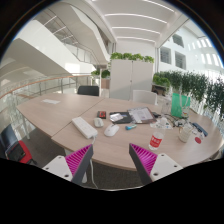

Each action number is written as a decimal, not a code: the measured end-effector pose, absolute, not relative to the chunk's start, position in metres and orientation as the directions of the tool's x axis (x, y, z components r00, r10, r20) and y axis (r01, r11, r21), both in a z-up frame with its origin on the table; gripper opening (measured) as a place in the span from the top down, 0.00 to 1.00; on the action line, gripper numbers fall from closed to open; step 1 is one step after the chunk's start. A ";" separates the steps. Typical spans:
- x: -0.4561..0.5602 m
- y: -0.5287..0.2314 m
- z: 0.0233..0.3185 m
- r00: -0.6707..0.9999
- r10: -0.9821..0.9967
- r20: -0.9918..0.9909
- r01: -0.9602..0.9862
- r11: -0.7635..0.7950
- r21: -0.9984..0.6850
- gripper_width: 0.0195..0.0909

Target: Pour water

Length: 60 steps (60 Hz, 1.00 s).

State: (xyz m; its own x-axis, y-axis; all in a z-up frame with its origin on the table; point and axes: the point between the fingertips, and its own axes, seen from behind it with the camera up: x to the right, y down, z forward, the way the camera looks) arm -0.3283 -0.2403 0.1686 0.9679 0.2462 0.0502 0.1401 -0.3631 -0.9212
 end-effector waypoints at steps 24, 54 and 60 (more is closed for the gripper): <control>-0.214 -0.151 0.132 0.999 0.046 -0.022 -0.008 -0.291 -0.957 0.10; -0.140 0.020 0.068 0.998 0.025 0.056 0.061 -0.262 -0.963 0.61; -0.139 0.025 0.069 0.998 0.024 0.057 0.061 -0.235 -0.970 0.68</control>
State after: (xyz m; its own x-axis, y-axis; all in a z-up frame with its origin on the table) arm -0.1394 0.0253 0.0691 0.9981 0.0238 0.0569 0.0609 -0.2350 -0.9701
